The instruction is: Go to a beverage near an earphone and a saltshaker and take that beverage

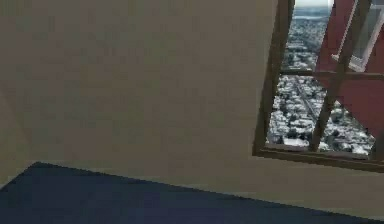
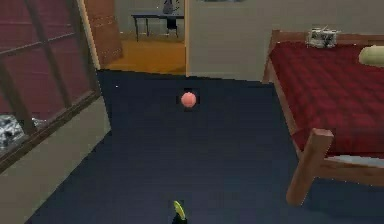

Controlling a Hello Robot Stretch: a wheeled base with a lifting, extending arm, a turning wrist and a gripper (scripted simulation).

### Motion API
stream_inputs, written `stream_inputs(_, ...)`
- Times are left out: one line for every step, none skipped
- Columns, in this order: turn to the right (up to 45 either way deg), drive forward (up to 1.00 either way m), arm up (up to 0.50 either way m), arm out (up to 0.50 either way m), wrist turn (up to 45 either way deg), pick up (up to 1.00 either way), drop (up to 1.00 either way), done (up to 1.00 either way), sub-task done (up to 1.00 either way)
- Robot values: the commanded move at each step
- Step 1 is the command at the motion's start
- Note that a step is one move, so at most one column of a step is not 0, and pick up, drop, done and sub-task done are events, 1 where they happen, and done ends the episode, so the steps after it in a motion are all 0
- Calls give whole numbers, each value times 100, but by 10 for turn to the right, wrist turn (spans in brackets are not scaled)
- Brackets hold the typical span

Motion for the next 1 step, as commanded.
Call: stream_inputs(300, 0, 0, 0, 0, 0, 0, 0, 0)
